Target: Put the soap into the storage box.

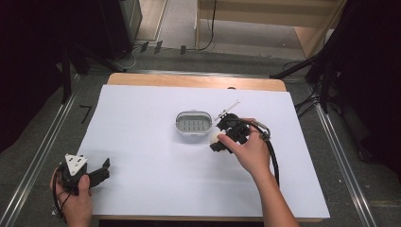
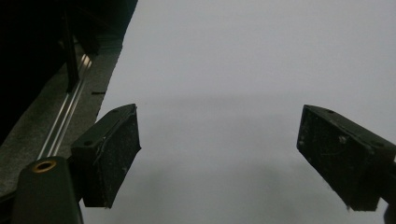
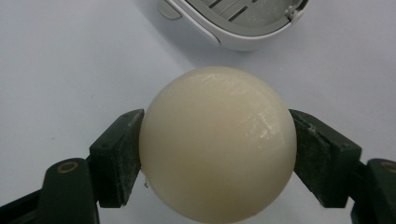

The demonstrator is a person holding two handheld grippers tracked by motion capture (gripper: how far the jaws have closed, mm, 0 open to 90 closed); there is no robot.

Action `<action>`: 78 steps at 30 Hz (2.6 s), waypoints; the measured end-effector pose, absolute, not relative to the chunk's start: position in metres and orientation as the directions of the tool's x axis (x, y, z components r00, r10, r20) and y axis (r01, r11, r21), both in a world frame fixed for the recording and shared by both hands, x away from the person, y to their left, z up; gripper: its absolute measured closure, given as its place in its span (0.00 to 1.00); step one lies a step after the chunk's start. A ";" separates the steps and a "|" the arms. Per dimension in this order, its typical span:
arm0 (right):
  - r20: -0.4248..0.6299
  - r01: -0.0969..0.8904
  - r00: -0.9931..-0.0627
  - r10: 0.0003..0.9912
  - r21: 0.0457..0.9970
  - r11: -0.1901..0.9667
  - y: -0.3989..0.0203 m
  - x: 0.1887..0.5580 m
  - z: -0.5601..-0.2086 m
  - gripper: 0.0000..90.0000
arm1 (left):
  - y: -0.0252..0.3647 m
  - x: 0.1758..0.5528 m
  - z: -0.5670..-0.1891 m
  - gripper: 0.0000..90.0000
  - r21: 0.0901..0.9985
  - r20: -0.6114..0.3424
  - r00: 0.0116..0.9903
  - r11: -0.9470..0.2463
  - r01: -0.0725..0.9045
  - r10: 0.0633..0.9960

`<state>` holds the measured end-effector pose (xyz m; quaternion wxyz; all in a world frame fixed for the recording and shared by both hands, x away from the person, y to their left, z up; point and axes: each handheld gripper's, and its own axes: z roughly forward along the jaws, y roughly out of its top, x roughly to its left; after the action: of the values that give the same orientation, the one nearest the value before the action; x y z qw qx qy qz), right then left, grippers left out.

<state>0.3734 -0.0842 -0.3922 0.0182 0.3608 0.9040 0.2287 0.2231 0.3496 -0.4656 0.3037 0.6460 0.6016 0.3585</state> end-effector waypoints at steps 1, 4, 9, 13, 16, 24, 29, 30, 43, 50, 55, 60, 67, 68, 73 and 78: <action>0.134 0.642 -0.741 0.658 0.429 0.635 -0.082 0.374 -0.391 0.27 | 0.350 0.223 -0.466 0.16 0.824 0.096 0.019 -0.091 0.560 0.995; 0.143 0.641 -0.743 0.654 0.435 0.632 -0.079 0.376 -0.389 0.27 | 0.350 0.223 -0.466 0.16 0.824 0.097 0.019 -0.091 0.559 0.995; 0.145 0.638 -0.745 0.651 0.436 0.634 -0.076 0.379 -0.386 0.27 | 0.350 0.223 -0.466 0.16 0.824 0.096 0.017 -0.090 0.560 0.995; 0.142 0.635 -0.748 0.648 0.436 0.638 -0.072 0.381 -0.383 0.27 | 0.350 0.223 -0.466 0.16 0.824 0.094 0.017 -0.087 0.560 0.995; 0.143 0.633 -0.749 0.647 0.439 0.637 -0.069 0.383 -0.380 0.27 | 0.350 0.224 -0.466 0.16 0.824 0.094 0.017 -0.087 0.560 0.995; 0.137 0.626 -0.757 0.639 0.432 0.649 -0.060 0.391 -0.378 0.27 | 0.350 0.224 -0.466 0.16 0.822 0.093 0.018 -0.087 0.563 0.995; 0.136 0.622 -0.760 0.635 0.433 0.652 -0.053 0.395 -0.375 0.27 | 0.350 0.224 -0.466 0.16 0.821 0.094 0.016 -0.087 0.564 0.995; 0.139 0.621 -0.762 0.632 0.434 0.653 -0.052 0.396 -0.375 0.27 | 0.350 0.224 -0.466 0.16 0.821 0.094 0.016 -0.087 0.565 0.995; 0.140 0.616 -0.767 0.626 0.435 0.657 -0.033 0.407 -0.373 0.27 | 0.350 0.224 -0.466 0.16 0.821 0.091 0.018 -0.085 0.565 0.996; 0.138 0.618 -0.765 0.629 0.433 0.657 -0.026 0.413 -0.376 0.27 | 0.351 0.224 -0.466 0.16 0.821 0.091 0.016 -0.084 0.564 0.996; 0.136 0.623 -0.760 0.636 0.431 0.653 -0.023 0.417 -0.376 0.27 | 0.350 0.224 -0.466 0.16 0.820 0.093 0.017 -0.086 0.566 0.996; 0.129 0.624 -0.759 0.639 0.428 0.654 -0.019 0.423 -0.375 0.27 | 0.350 0.224 -0.466 0.16 0.820 0.092 0.016 -0.085 0.566 0.996; 0.132 0.631 -0.754 0.644 0.420 0.652 -0.013 0.431 -0.377 0.27 | 0.350 0.224 -0.466 0.16 0.819 0.093 0.016 -0.086 0.567 0.996; 0.132 0.631 -0.754 0.644 0.420 0.652 -0.013 0.431 -0.377 0.27 | 0.350 0.224 -0.466 0.16 0.819 0.093 0.016 -0.086 0.567 0.996; 0.143 0.638 -0.748 0.648 0.426 0.642 -0.007 0.438 -0.379 0.27 | 0.350 0.225 -0.466 0.16 0.815 0.097 0.015 -0.088 0.572 0.995; 0.142 0.647 -0.740 0.657 0.418 0.638 -0.003 0.444 -0.383 0.27 | 0.350 0.225 -0.466 0.16 0.816 0.094 0.016 -0.086 0.572 0.995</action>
<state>0.4438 -0.0034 -0.3826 0.0116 0.3603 0.9048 0.2266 0.2247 0.3501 -0.4658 0.2996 0.6466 0.6059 0.3535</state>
